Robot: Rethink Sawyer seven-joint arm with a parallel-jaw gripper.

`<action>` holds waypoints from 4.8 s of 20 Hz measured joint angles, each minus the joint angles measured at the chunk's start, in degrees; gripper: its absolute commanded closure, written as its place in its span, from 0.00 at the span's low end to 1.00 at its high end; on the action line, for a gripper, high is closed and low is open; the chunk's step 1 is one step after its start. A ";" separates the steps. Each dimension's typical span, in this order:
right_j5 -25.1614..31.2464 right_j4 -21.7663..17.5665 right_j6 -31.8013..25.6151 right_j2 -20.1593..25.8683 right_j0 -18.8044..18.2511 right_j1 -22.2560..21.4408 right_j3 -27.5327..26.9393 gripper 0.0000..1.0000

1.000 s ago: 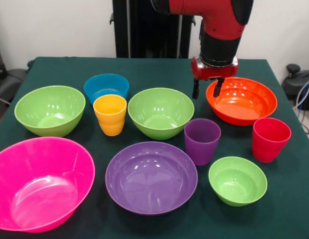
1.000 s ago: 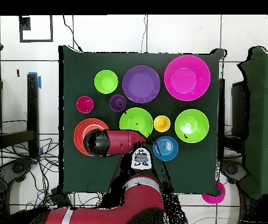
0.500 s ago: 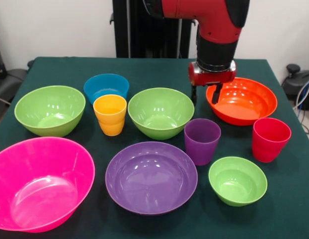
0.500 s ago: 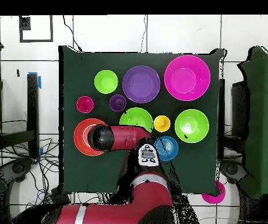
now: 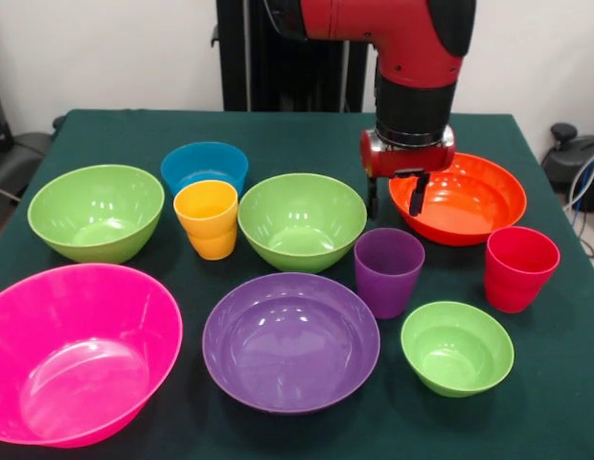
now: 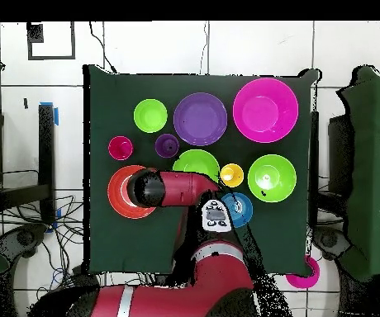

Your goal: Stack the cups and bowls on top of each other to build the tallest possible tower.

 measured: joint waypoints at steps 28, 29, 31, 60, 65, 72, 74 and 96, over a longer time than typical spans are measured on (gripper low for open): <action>0.04 -0.04 0.00 -0.95 5.12 -6.10 -3.35 0.00; 0.05 -0.05 0.00 -0.94 5.02 -6.03 -4.01 0.00; 0.05 -0.05 0.00 -0.94 4.89 -5.90 -4.60 0.00; 0.04 -0.02 0.00 -1.01 3.48 2.86 -7.94 0.00; 0.03 -0.02 0.00 -1.01 3.48 4.35 -7.95 0.00; 0.04 -0.01 0.00 -2.14 3.61 3.74 -8.14 1.00; 0.04 -0.01 0.00 -2.29 3.63 3.60 -8.22 1.00; 9.66 -0.07 0.00 -2.93 5.26 -9.37 -6.87 1.00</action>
